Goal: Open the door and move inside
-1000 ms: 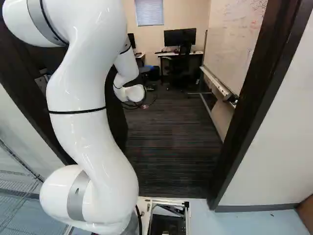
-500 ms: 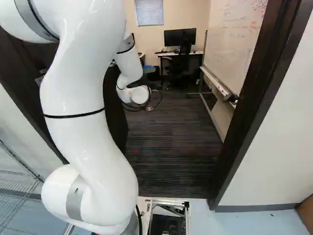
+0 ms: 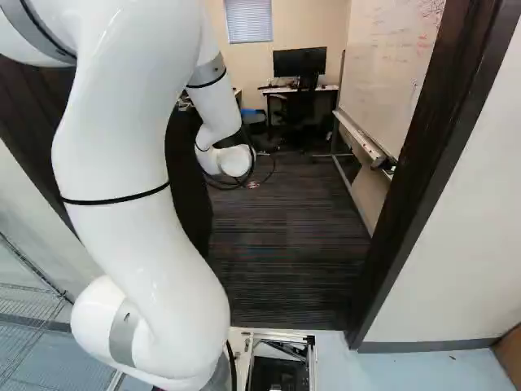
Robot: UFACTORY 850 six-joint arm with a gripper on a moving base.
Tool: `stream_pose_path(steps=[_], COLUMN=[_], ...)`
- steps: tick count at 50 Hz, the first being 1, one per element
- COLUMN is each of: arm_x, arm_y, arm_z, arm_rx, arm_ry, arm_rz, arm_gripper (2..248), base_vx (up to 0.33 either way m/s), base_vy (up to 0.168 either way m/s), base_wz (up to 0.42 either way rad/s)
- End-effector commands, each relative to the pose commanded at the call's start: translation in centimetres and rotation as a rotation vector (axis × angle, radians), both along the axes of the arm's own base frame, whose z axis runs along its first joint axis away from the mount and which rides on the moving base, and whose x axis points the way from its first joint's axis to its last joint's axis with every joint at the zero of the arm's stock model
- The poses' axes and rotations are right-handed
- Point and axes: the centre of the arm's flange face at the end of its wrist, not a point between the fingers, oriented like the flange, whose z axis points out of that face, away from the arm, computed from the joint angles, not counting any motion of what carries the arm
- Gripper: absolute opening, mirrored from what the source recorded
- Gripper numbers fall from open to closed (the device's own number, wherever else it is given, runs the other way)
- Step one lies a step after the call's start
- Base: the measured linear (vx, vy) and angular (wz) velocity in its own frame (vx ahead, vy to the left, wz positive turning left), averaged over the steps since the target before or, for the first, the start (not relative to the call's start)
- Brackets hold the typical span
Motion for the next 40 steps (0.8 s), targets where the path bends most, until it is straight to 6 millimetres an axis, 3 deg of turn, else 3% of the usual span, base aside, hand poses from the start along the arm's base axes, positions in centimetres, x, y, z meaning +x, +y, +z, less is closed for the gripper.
stream_pose_path(steps=[20,40], arm_x=[-1.3,-4.2], arm_y=[0.3,0.8], arm_z=[0.1,0.2], arm_rx=[0.006,0.018], arm_ry=[0.001,0.003], arm_rz=[-0.005,-0.016], arm_gripper=[247,247], base_vx=[0.0,0.0], base_vy=[0.0,0.0], base_wz=[0.0,0.0])
